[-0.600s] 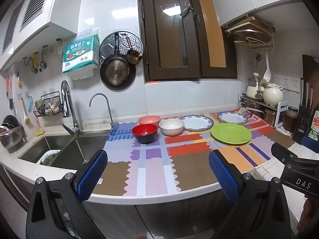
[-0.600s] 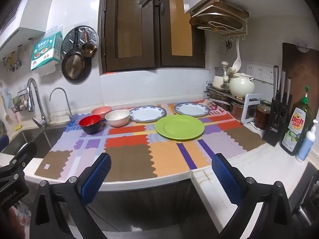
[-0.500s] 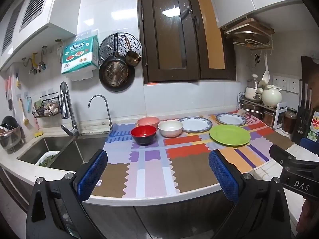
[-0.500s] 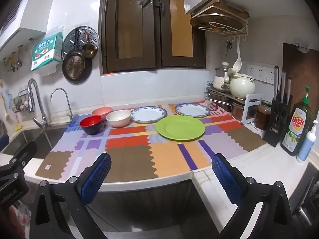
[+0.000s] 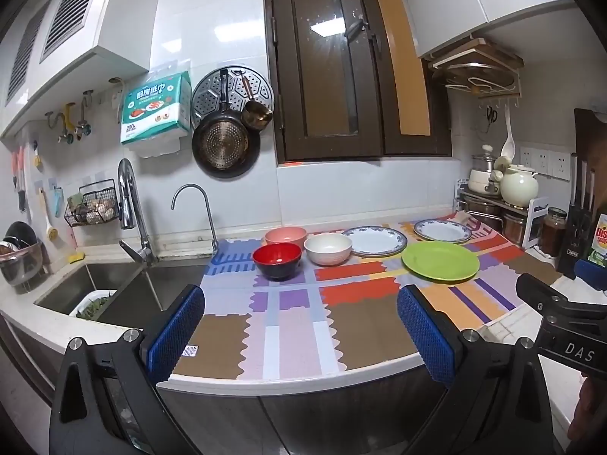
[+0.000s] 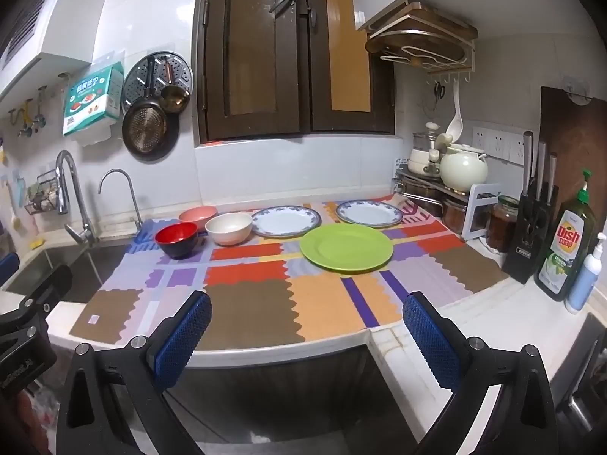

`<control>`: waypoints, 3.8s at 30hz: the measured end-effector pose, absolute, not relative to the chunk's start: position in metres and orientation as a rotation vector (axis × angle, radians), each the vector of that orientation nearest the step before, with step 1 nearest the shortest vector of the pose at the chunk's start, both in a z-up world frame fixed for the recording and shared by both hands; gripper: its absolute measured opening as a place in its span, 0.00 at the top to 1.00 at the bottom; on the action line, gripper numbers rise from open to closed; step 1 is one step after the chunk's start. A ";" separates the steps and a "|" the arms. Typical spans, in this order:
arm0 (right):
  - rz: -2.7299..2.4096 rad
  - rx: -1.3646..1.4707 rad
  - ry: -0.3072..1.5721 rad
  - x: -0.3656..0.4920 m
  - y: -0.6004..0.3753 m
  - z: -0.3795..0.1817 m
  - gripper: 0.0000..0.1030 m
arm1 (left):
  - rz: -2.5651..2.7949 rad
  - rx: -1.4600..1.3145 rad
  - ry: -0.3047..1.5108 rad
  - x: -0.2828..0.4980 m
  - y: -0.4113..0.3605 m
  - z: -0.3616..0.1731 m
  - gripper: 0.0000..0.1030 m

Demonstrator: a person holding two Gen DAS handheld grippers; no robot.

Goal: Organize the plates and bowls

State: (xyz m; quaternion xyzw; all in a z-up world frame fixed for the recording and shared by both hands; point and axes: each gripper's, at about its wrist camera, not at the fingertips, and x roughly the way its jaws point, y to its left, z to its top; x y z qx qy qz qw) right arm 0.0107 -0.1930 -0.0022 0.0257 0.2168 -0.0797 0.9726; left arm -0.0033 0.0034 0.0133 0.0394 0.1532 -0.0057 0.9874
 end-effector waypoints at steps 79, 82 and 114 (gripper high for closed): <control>-0.176 0.043 0.439 0.013 -0.196 -0.001 0.01 | -0.085 0.093 0.369 0.022 -0.011 0.002 0.00; -0.179 0.046 0.452 0.025 -0.196 -0.005 0.01 | -0.104 0.093 0.387 0.036 -0.014 -0.002 0.00; -0.199 0.141 0.579 0.234 -0.340 -0.058 0.01 | -0.124 0.106 0.559 0.264 -0.149 -0.045 0.00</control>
